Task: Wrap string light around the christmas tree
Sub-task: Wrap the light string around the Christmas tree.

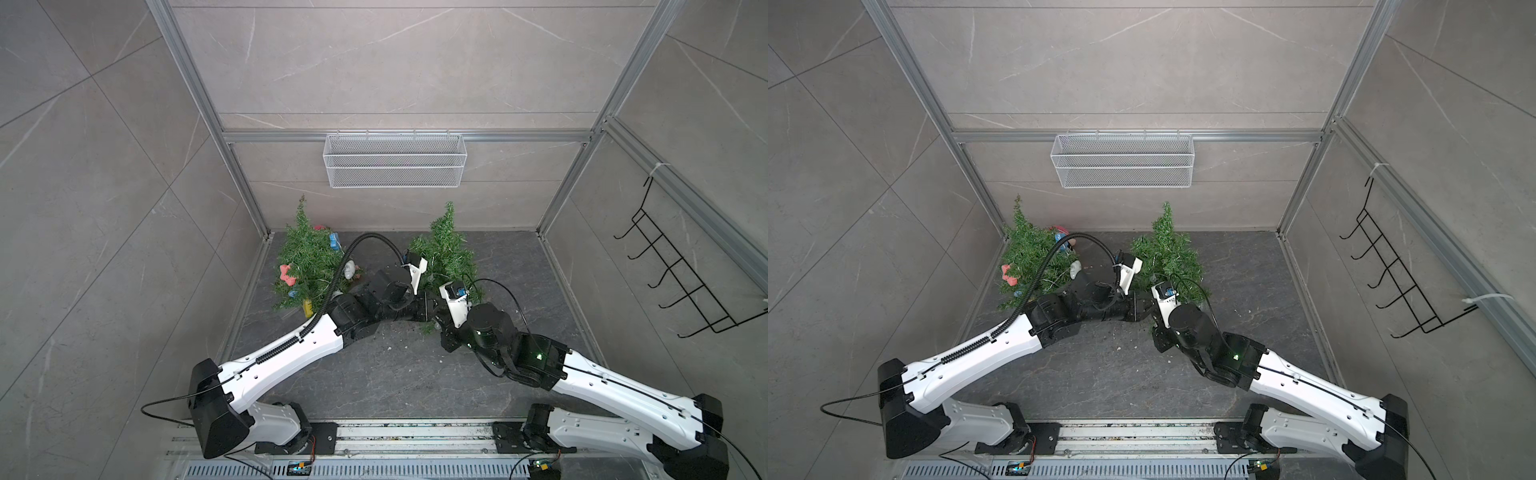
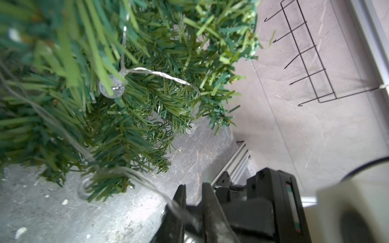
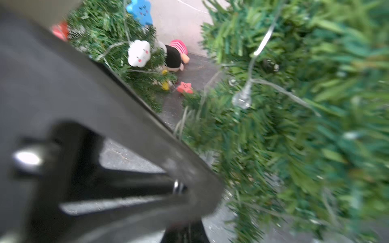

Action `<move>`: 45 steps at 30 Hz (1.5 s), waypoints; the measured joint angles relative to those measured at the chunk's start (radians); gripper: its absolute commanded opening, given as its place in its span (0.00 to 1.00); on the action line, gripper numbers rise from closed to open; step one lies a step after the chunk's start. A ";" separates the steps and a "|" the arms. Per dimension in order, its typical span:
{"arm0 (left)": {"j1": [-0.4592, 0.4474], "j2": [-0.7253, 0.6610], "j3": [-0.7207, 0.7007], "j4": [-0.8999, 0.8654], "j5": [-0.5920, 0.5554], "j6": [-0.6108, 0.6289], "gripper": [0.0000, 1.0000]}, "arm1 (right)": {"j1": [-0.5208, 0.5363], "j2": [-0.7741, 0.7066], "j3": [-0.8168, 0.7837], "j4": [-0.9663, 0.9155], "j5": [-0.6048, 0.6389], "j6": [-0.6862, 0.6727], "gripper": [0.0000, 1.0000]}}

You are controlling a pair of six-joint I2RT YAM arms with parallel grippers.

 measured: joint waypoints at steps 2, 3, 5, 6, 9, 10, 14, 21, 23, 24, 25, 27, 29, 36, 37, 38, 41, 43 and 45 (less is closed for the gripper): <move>0.019 -0.018 0.007 -0.013 0.007 0.024 0.44 | 0.000 -0.008 0.045 -0.093 0.010 -0.029 0.00; 0.034 -0.034 0.010 -0.025 0.010 0.037 0.45 | 0.000 -0.011 0.077 -0.140 0.015 -0.046 0.00; 0.069 -0.066 0.020 -0.040 0.012 0.057 0.47 | 0.000 -0.009 0.166 -0.243 0.028 -0.081 0.00; 0.089 -0.080 0.026 -0.043 0.011 0.066 0.47 | 0.000 -0.006 0.217 -0.291 0.037 -0.101 0.00; 0.139 -0.115 0.043 -0.043 0.010 0.087 0.47 | -0.001 0.003 0.336 -0.392 0.068 -0.151 0.00; 0.151 -0.122 0.044 -0.043 0.009 0.092 0.48 | -0.005 0.008 0.362 -0.418 0.080 -0.167 0.00; 0.183 -0.135 0.044 -0.043 0.007 0.108 0.48 | -0.077 0.054 0.451 -0.506 0.103 -0.243 0.00; 0.203 -0.133 0.044 -0.059 0.004 0.132 0.48 | -0.239 0.209 0.637 -0.538 0.061 -0.347 0.00; 0.209 -0.133 0.044 -0.060 0.005 0.136 0.48 | -0.275 0.239 0.667 -0.538 0.042 -0.369 0.00; 0.212 -0.133 0.044 -0.060 0.005 0.138 0.48 | -0.292 0.252 0.679 -0.538 0.035 -0.380 0.00; 0.215 -0.133 0.044 -0.060 0.005 0.139 0.48 | -0.306 0.261 0.689 -0.538 0.030 -0.389 0.00; 0.222 -0.133 0.044 -0.060 0.005 0.143 0.48 | -0.330 0.280 0.715 -0.537 0.015 -0.405 0.00; 0.227 -0.130 0.044 -0.060 0.007 0.145 0.48 | -0.359 0.299 0.746 -0.525 -0.010 -0.418 0.00; 0.235 -0.102 0.044 -0.060 0.014 0.146 0.48 | -0.491 0.369 0.719 -0.378 -0.145 -0.436 0.00; 0.235 -0.100 0.044 -0.060 0.016 0.146 0.48 | -0.509 0.370 0.680 -0.344 -0.176 -0.432 0.00; 0.235 -0.099 0.044 -0.060 0.017 0.147 0.48 | -0.523 0.370 0.636 -0.314 -0.208 -0.424 0.00; 0.238 -0.099 0.044 -0.061 0.026 0.150 0.48 | -0.544 0.370 0.528 -0.262 -0.305 -0.402 0.00; 0.242 -0.099 0.044 -0.062 0.031 0.153 0.48 | -0.550 0.370 0.491 -0.253 -0.367 -0.383 0.03; 0.243 -0.099 0.044 -0.062 0.031 0.154 0.48 | -0.558 0.370 0.481 -0.251 -0.416 -0.368 0.10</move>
